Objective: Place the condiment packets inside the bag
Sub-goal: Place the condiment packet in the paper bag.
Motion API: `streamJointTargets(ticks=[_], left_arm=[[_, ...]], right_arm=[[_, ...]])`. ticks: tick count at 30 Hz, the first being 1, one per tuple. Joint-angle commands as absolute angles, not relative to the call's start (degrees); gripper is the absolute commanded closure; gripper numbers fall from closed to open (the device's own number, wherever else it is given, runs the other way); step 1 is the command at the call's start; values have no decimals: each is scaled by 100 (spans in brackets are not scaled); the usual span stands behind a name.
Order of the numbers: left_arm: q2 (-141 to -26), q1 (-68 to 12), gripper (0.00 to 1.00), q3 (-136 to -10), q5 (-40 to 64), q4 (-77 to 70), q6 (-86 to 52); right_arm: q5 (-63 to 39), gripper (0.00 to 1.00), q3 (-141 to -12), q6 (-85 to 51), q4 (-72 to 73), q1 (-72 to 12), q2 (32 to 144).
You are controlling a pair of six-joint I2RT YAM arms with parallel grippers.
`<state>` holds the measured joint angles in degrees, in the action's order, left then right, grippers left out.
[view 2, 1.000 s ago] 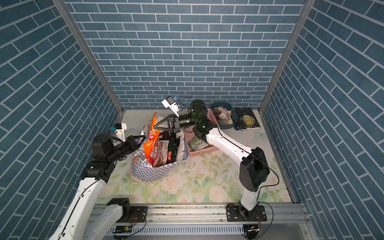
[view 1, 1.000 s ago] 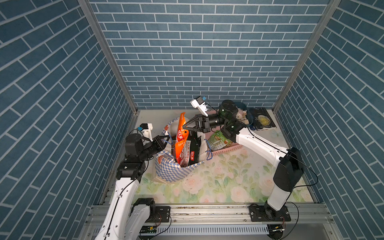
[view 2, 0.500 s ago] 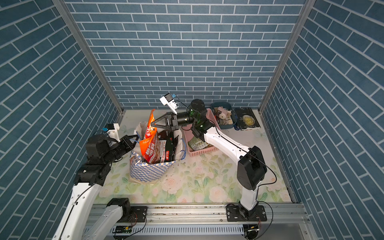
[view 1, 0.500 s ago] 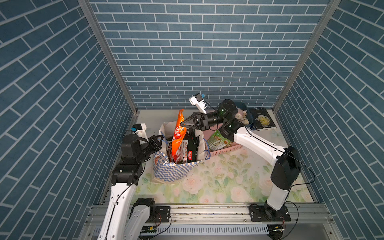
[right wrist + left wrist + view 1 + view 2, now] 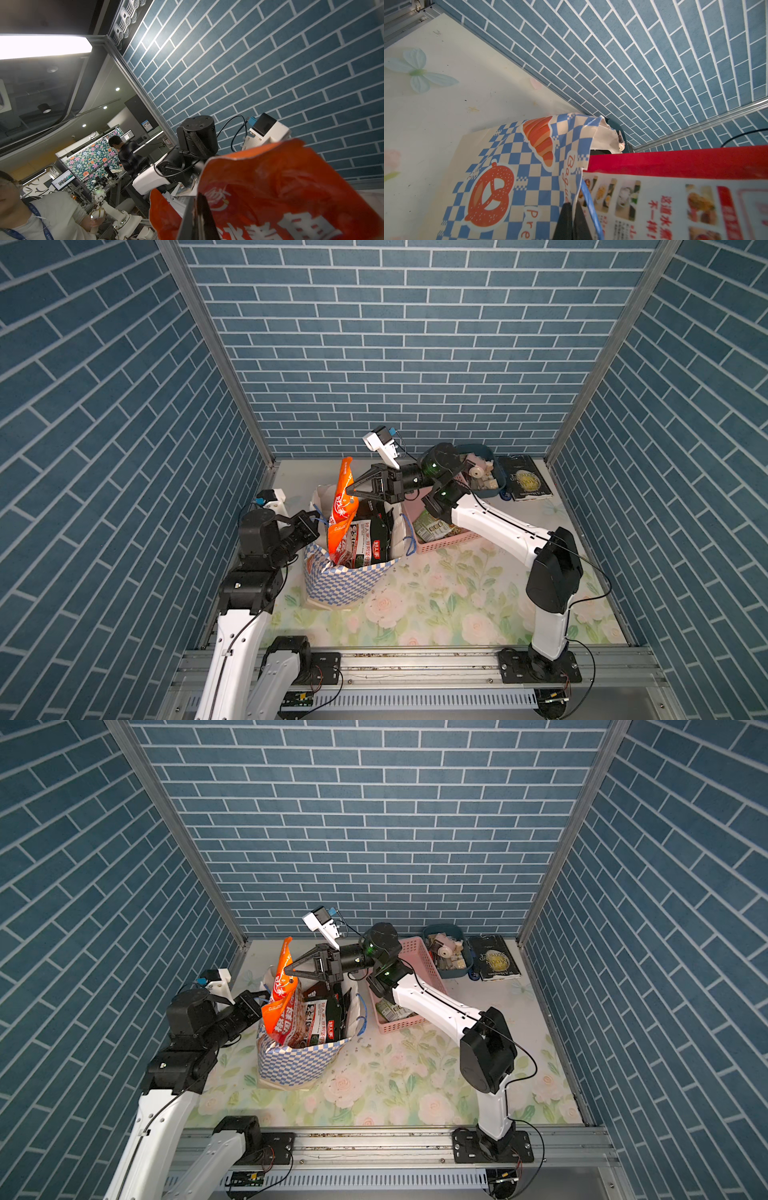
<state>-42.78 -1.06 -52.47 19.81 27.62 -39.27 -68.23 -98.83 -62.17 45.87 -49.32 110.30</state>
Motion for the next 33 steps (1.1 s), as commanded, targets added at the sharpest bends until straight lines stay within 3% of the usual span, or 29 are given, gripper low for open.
streamJointTargets(ticks=[1, 5, 7, 10, 13, 16, 20, 28, 30, 33], left_arm=[[-4247, -141, 96, -5659, 1876, 2774, -3776], [-4306, -145, 85, -5809, 1731, 2968, -3643], [-4330, -141, 77, -5864, 1633, 3047, -3615], [-4357, -141, 66, -5918, 1526, 3098, -3611], [-4371, -141, 60, -5976, 1491, 3115, -3612], [-4385, -141, 55, -6047, 1453, 3141, -3619], [-4376, -141, 50, -6159, 1429, 3143, -3648], [-4402, -141, 44, -6260, 1879, 2835, -3862], [-4388, -141, 43, -6263, 1887, 2870, -3871], [-4377, -141, 43, -6316, 1777, 2990, -3851]], right_arm=[[-6752, 100, -9652, -6437, 5104, -4948, 11205], [-6734, 96, -9042, -6140, 4707, -4947, 11068], [-6665, 84, -8970, -5522, 3868, -4948, 10901], [-6306, 53, -9240, -4160, 1898, -4919, 10600], [-5862, 42, -9611, -3474, 527, -4833, 10450], [-5356, 38, -9843, -3158, -466, -4720, 10306], [-4882, 37, -9853, -3033, -1103, -4667, 10112], [-4996, 35, -9813, -3752, -723, -4677, 10123], [-5006, 45, -9781, -3869, -657, -4688, 10161], [-4974, 77, -9711, -3973, -643, -4719, 10274]])
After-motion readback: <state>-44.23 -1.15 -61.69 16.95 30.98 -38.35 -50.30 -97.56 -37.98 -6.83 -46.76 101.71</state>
